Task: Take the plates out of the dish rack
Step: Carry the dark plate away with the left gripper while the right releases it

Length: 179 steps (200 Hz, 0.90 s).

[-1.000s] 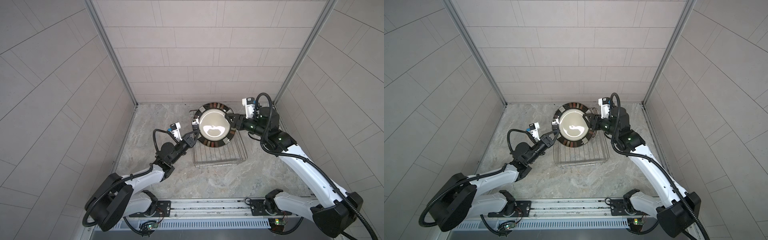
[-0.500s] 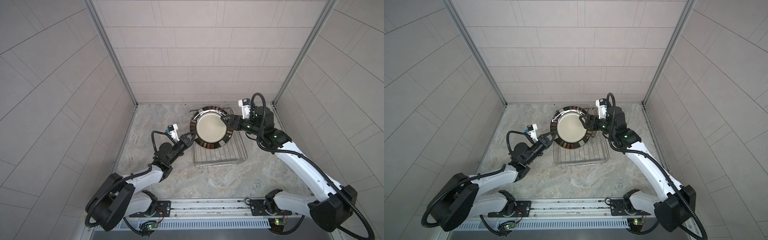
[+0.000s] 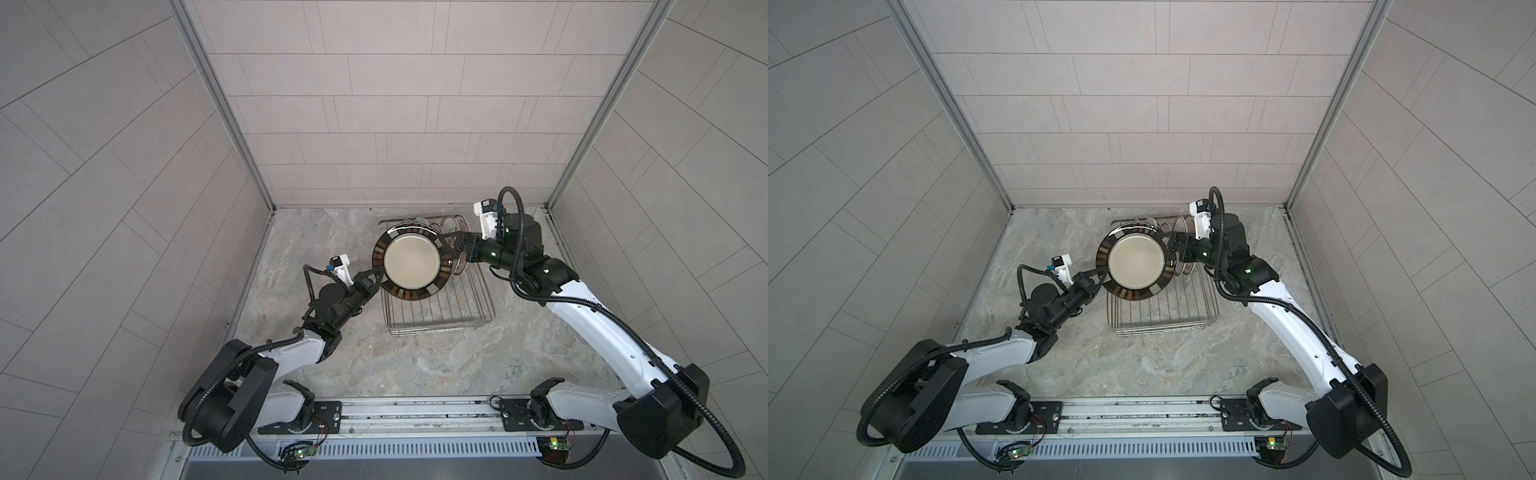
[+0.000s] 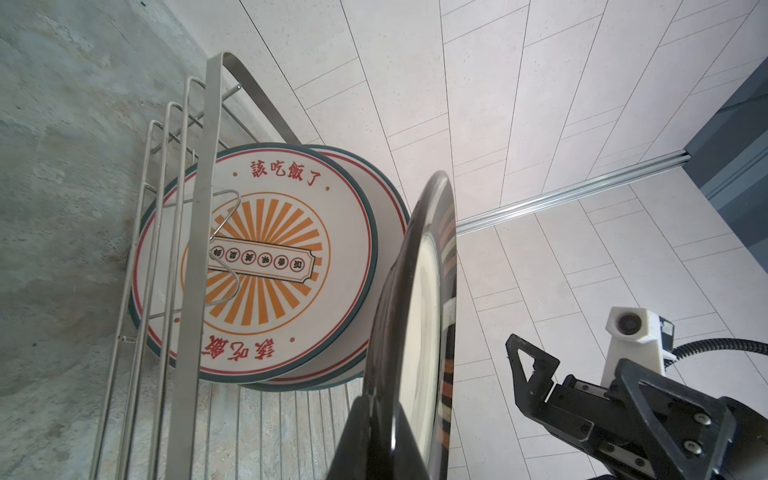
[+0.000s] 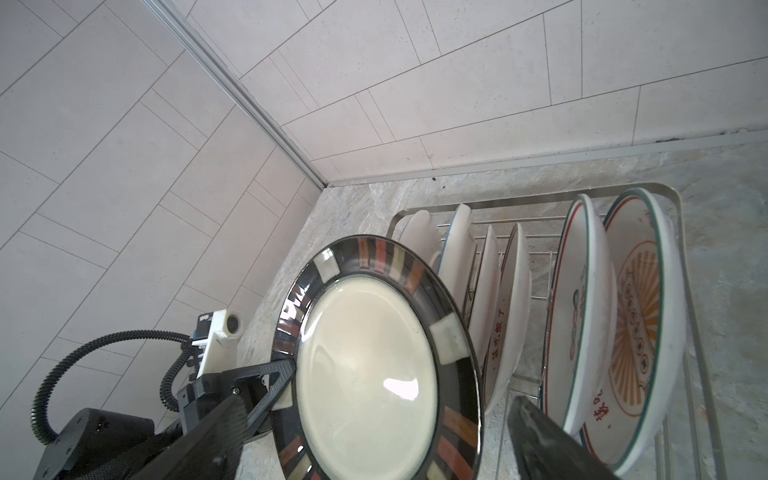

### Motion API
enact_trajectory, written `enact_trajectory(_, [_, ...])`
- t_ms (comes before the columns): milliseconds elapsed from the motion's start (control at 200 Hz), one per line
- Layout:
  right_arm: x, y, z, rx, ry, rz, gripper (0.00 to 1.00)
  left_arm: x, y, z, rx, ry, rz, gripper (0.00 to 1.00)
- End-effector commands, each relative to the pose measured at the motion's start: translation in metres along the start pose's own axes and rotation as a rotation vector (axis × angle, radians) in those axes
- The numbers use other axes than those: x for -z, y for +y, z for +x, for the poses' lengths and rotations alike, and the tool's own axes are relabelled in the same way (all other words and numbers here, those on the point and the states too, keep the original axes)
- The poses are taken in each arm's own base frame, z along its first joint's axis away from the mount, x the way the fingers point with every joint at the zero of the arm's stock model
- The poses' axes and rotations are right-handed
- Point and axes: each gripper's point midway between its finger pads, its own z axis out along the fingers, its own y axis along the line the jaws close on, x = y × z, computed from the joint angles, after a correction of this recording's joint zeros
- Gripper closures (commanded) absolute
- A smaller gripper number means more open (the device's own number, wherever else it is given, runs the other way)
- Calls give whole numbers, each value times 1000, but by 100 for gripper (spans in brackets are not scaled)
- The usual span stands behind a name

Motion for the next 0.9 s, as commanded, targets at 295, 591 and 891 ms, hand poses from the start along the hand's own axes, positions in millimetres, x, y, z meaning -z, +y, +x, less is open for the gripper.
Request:
enact_trajectory(295, [-1,22,1,242,-15,103,0,39,-66,-58,1,-189,194,100])
enact_trajectory(591, [-19,67,20,424,25,15,0,73,-58,-96,-8,-317,110,100])
enact_trajectory(891, [-46,106,47,525,103,-56,1,108,-34,-137,26,-464,20,100])
